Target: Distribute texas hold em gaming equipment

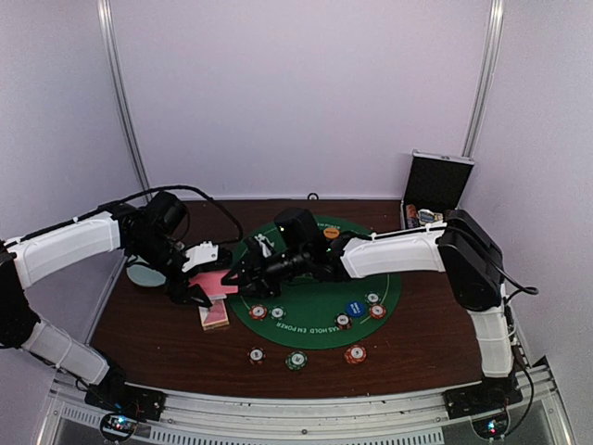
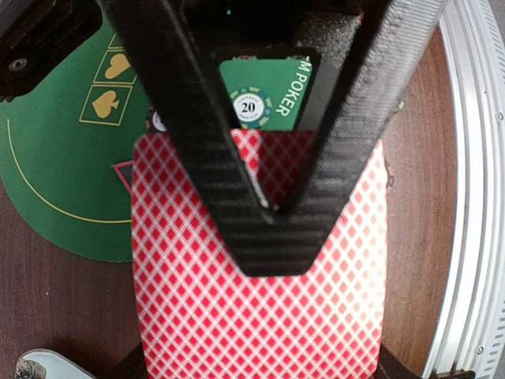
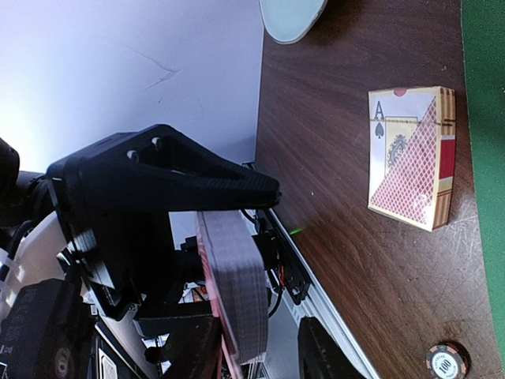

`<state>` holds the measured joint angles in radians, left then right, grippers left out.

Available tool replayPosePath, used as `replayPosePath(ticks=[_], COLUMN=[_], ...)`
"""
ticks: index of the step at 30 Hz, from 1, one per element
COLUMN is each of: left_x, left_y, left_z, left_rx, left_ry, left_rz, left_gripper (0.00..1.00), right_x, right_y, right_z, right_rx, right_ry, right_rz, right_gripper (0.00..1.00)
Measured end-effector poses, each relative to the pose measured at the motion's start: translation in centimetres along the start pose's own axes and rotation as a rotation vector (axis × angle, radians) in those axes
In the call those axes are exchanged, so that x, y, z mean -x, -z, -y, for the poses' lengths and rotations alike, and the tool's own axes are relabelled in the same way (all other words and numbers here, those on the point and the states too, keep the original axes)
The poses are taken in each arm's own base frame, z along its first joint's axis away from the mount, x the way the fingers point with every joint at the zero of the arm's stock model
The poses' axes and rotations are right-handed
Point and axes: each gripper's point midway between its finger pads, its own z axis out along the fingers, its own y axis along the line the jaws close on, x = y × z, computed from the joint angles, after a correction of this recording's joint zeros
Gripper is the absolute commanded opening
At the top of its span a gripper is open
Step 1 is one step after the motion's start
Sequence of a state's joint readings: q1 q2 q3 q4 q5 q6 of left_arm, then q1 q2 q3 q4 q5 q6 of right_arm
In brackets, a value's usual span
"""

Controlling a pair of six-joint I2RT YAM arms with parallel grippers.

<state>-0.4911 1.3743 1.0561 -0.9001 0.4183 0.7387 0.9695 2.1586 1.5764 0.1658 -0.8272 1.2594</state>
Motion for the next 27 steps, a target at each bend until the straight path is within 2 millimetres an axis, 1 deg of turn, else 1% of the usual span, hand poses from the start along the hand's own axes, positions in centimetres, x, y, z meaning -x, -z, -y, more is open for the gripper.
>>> replayPosePath(ticks=[6,14,21,27], left_x=[0.0,-0.3,-0.4,-0.7], left_y=[0.0,-0.1,-0.1,-0.2], left_z=[0.0,-0.1,-0.1,-0.2], left_rx=[0.0,0.007,0.009,0.015], left_ry=[0.0,0.001,0.002,0.004], left_rz=[-0.001,-0.014,-0.018,-0.029], left_gripper=[0.37,0.36,0.35,0.33], right_x=[0.0,-0.1,0.0,0.4], right_y=[0.3,0.4,0.9,1.5], right_z=[-0.3,-0.1,-0.2,-0.1], right_rx=[0.0,-0.009,-0.013,-0.018], right_ry=[0.002,-0.005,-0.004,-0.01], right_rz=[0.005,0.004,0.012,0.025], right_gripper=[0.31,0.24,0.14,0.12])
